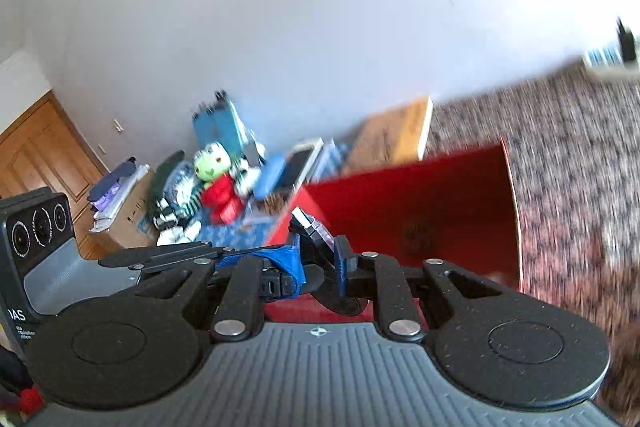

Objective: Organize rigid objects
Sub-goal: 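Carry the black oval item with the right tool into the red box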

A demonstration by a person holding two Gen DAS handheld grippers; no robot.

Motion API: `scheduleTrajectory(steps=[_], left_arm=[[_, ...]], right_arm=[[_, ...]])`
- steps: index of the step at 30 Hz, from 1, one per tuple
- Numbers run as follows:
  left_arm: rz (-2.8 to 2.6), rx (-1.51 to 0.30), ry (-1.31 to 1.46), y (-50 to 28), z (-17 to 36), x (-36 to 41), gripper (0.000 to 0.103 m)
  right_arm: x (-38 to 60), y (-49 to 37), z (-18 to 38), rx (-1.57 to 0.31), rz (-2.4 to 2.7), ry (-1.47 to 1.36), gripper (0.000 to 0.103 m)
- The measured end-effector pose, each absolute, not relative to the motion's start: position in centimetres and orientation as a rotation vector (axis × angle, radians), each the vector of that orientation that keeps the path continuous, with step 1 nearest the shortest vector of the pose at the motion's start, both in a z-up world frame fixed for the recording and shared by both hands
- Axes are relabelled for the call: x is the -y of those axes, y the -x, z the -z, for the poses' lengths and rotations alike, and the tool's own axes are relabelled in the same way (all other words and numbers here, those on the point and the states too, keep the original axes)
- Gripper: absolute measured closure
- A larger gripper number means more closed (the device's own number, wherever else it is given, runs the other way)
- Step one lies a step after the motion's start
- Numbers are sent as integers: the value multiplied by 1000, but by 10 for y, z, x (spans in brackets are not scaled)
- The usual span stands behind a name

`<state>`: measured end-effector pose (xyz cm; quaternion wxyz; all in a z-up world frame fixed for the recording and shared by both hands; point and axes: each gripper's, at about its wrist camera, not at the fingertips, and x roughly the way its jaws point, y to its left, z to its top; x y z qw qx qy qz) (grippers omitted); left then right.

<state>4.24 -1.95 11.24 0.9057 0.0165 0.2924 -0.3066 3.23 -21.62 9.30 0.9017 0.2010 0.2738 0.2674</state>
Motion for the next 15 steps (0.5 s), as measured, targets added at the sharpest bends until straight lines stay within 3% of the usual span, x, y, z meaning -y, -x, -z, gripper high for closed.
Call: scheduleTrajectory(steps=[8,15], left_arm=[[539,-582,-47,-97,-121,4,85],[439,-722,-46,-153,-75,-14,85]], right_arm=[[194,-104,-88,-584,-609,-352,103],[173,-166,-49,-775,-655,-381,103]])
